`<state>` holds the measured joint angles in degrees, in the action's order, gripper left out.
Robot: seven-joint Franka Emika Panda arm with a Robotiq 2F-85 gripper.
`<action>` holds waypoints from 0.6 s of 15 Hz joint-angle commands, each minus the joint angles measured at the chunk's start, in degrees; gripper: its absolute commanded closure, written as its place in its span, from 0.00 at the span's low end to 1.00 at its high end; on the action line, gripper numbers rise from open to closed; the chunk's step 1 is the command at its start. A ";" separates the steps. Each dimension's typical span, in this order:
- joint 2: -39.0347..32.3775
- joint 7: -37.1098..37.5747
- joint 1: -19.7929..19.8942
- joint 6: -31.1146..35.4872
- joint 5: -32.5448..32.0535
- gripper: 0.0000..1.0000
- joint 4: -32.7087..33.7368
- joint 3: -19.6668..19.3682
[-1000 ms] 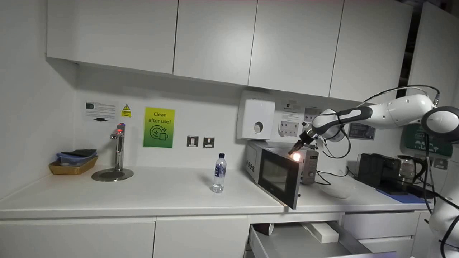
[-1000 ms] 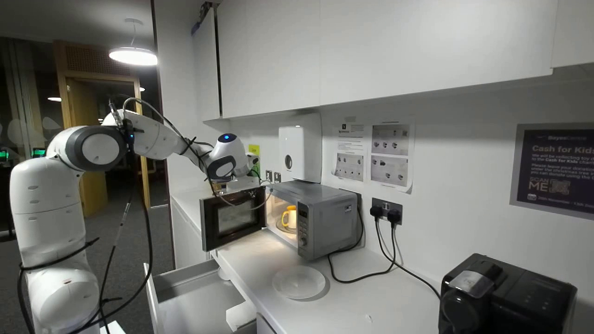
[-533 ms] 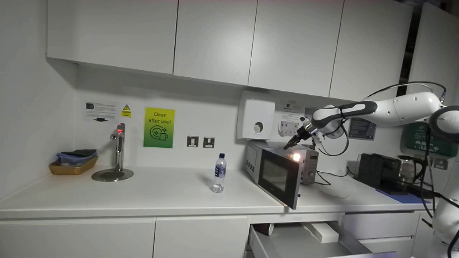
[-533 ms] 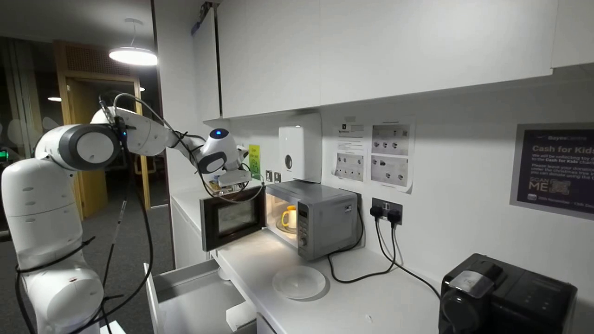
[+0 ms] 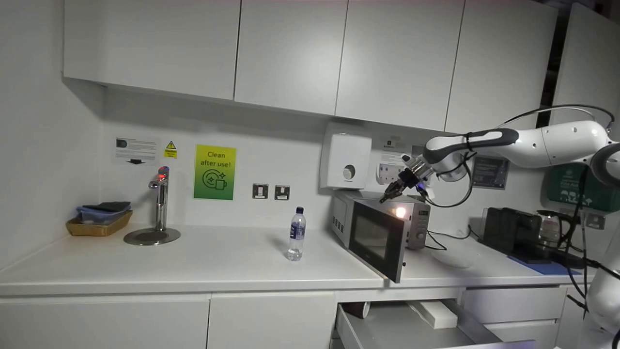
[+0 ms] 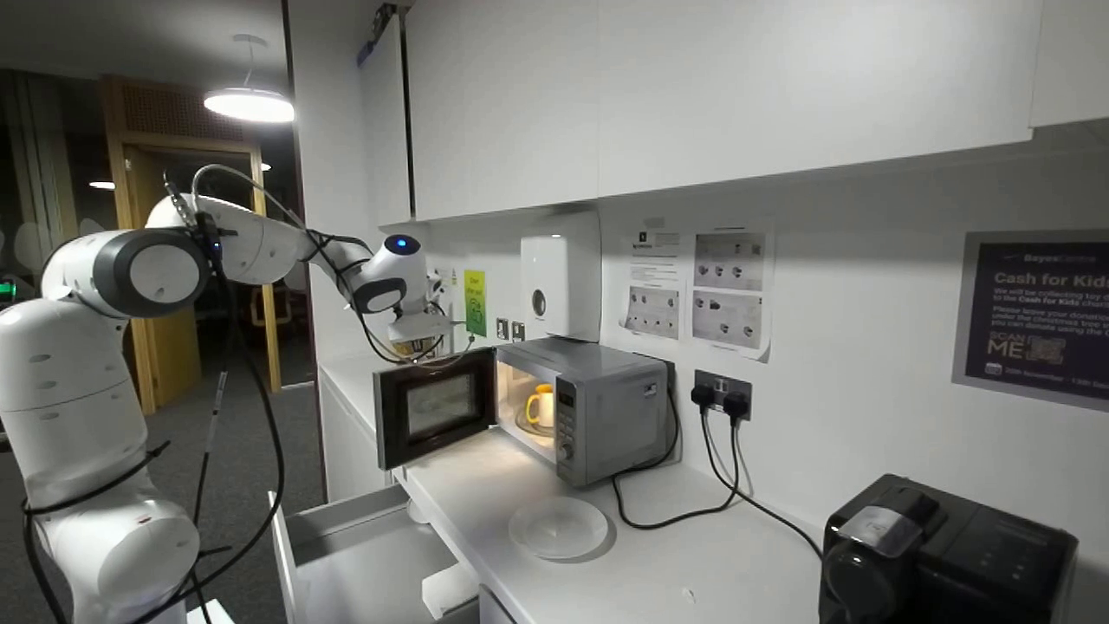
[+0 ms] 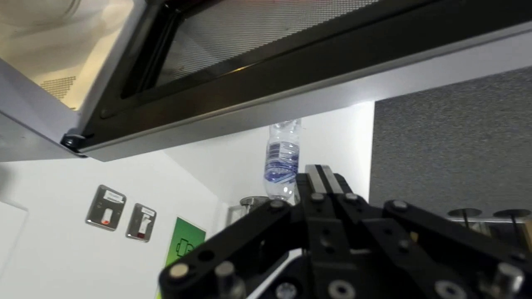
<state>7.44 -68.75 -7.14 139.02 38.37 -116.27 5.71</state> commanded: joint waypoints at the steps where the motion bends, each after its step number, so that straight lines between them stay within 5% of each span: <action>1: 1.89 -3.57 -1.16 -6.07 1.73 1.00 0.09 -1.56; 9: 0.78 -3.36 -0.36 -15.07 -0.57 1.00 0.62 -2.05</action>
<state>8.10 -70.91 -7.46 127.01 38.37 -116.22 4.73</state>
